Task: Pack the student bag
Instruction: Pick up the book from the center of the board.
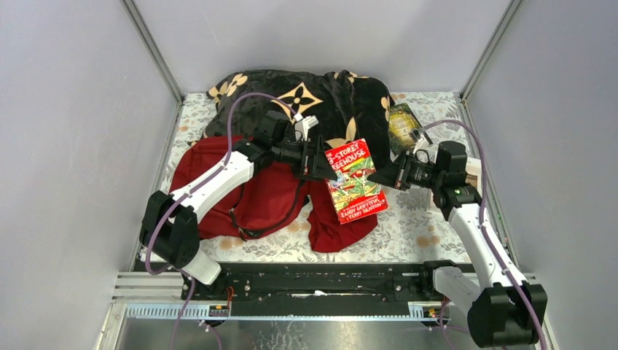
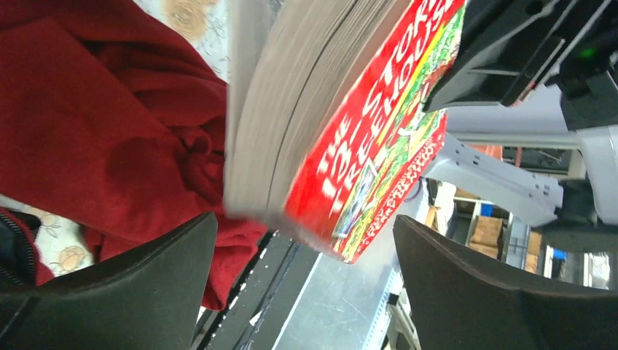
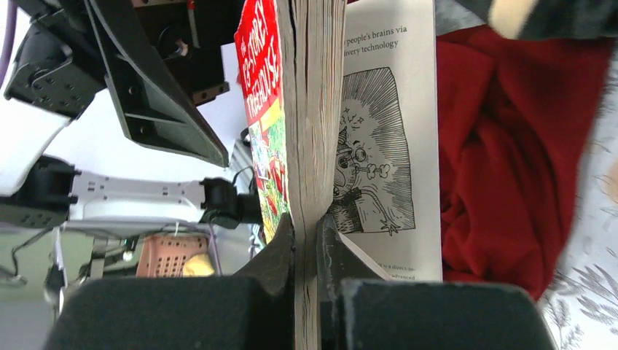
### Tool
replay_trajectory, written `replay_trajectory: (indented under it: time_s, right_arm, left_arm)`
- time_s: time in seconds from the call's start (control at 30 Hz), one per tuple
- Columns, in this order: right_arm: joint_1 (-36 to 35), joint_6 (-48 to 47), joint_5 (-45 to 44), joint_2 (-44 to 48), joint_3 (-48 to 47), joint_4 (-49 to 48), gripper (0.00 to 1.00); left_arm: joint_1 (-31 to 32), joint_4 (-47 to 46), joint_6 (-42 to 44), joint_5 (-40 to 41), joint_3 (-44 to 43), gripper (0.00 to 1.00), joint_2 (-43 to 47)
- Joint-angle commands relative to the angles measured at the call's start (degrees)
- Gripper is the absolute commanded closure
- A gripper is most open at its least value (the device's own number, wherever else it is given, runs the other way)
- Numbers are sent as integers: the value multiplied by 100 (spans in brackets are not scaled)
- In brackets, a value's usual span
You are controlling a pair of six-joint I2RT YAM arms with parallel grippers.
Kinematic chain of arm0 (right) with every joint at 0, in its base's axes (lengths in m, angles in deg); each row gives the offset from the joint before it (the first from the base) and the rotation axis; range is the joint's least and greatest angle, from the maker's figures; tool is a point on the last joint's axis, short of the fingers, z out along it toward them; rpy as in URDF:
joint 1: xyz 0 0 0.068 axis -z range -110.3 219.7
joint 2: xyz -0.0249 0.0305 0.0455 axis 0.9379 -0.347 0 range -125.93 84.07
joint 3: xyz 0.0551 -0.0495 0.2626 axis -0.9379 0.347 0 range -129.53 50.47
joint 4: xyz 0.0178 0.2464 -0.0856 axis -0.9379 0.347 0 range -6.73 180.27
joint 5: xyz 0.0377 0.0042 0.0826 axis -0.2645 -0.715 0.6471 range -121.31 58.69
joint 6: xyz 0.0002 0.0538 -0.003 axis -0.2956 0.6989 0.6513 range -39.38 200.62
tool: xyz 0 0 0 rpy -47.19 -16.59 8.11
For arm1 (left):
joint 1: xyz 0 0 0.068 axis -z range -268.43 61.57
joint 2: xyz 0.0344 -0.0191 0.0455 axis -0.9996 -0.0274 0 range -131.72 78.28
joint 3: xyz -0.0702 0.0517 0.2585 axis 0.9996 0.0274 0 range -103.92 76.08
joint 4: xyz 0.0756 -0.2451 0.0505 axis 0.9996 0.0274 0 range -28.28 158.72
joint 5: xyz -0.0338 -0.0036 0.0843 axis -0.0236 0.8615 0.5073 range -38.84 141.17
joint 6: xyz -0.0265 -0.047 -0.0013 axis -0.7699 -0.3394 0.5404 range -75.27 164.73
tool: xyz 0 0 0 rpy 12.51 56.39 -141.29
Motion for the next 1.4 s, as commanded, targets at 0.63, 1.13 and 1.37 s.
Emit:
replay_trajectory:
  time_s: [0.63,1.13,1.37]
  right_arm:
    - [-983,1055,-1772,-176,-262,-727,0]
    - [-1634,4439,-2562,-64,1930,-5138,0]
    - [-1987,4525,-2818,-1083,1501,-6193,1]
  left_arm:
    - [-357,-1498,-1605,983,31,100,390]
    - [-933,-3285,-3221,780,698,100,723]
    - [-933,-3322,-3232,684,797,100,794]
